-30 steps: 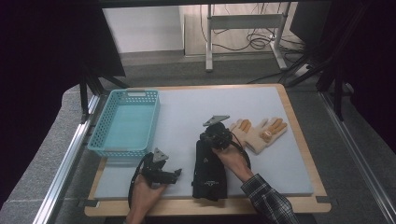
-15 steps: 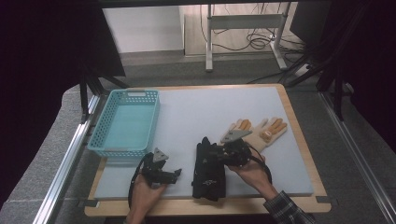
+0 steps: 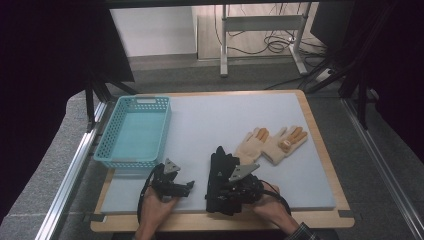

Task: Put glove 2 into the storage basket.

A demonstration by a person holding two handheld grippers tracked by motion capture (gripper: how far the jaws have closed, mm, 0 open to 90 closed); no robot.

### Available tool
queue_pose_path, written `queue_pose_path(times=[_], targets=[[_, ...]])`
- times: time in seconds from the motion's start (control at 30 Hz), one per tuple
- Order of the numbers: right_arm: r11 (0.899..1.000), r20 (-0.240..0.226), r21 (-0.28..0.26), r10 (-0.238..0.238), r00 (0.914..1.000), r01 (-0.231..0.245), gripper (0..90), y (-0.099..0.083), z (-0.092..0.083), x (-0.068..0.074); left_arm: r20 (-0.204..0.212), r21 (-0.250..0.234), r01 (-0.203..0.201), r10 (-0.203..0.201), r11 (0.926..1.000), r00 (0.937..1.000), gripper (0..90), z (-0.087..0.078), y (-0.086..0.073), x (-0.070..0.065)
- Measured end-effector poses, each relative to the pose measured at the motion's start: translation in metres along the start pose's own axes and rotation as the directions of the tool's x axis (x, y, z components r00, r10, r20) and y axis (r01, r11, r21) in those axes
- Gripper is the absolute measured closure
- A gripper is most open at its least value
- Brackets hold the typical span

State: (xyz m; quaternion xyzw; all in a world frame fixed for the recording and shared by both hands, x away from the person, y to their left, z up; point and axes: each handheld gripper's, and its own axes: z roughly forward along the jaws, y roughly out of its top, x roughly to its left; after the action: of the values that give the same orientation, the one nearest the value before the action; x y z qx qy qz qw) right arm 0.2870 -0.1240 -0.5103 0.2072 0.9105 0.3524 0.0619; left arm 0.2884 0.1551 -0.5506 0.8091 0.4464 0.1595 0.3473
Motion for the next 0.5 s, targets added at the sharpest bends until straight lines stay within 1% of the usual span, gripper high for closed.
queue_pose_path(times=[0.03, 0.07, 0.1, 0.17, 0.2, 0.33, 0.37, 0.43, 0.5], targets=[[1.0, 0.004, -0.007, 0.001, 1.0, -0.001, 82.4, 0.0, 0.0, 0.001, 0.0, 0.0, 0.0, 0.0, 1.0, 1.0, 7.2, 0.0, 0.0, 0.0], [1.0, 0.009, -0.005, 0.003, 1.0, -0.003, 86.6, 0.0, -0.001, 0.001, 0.0, 0.0, 0.0, 0.0, 1.0, 1.0, 7.2, 0.0, 0.0, 0.0], [1.0, 0.003, 0.001, 0.01, 0.9999, -0.01, 87.2, 0.001, -0.002, 0.002, 0.0, 0.0, 0.001, -0.001, 1.0, 1.0, 7.2, 0.0, 0.0, 0.0], [1.0, 0.01, -0.007, 0.016, 0.9998, -0.016, 87.6, 0.002, -0.004, 0.003, 0.0, 0.0, 0.002, -0.002, 1.0, 1.0, 7.2, 0.0, 0.0, 0.0], [1.0, 0.007, -0.018, 0.018, 0.9998, -0.017, 87.7, 0.003, -0.006, 0.004, 0.0, 0.0, 0.0, 0.0, 1.0, 1.0, 7.2, 0.0, 0.0, 0.0], [0.996, -0.024, -0.075, 0.046, 0.9986, -0.048, 87.6, 0.013, -0.014, 0.007, 0.0, 0.0, 0.002, -0.002, 1.0, 1.0, 7.2, 0.0, 0.0, 0.0], [0.995, -0.028, -0.085, 0.046, 0.9985, -0.049, 87.6, 0.016, -0.014, 0.008, 0.0, 0.0, 0.002, -0.002, 1.0, 1.0, 7.2, 0.0, 0.0, 0.0], [0.992, -0.05, -0.108, 0.059, 0.997, -0.064, 87.6, 0.022, -0.014, 0.01, 0.0, 0.0, 0.002, -0.002, 1.0, 1.0, 7.2, 0.0, 0.0, 0.0], [0.992, -0.051, -0.106, 0.056, 0.9971, -0.061, 87.5, 0.024, -0.013, 0.01, 0.0, 0.0, 0.002, -0.002, 1.0, 1.0, 7.2, 0.0, 0.0, 0.0]])
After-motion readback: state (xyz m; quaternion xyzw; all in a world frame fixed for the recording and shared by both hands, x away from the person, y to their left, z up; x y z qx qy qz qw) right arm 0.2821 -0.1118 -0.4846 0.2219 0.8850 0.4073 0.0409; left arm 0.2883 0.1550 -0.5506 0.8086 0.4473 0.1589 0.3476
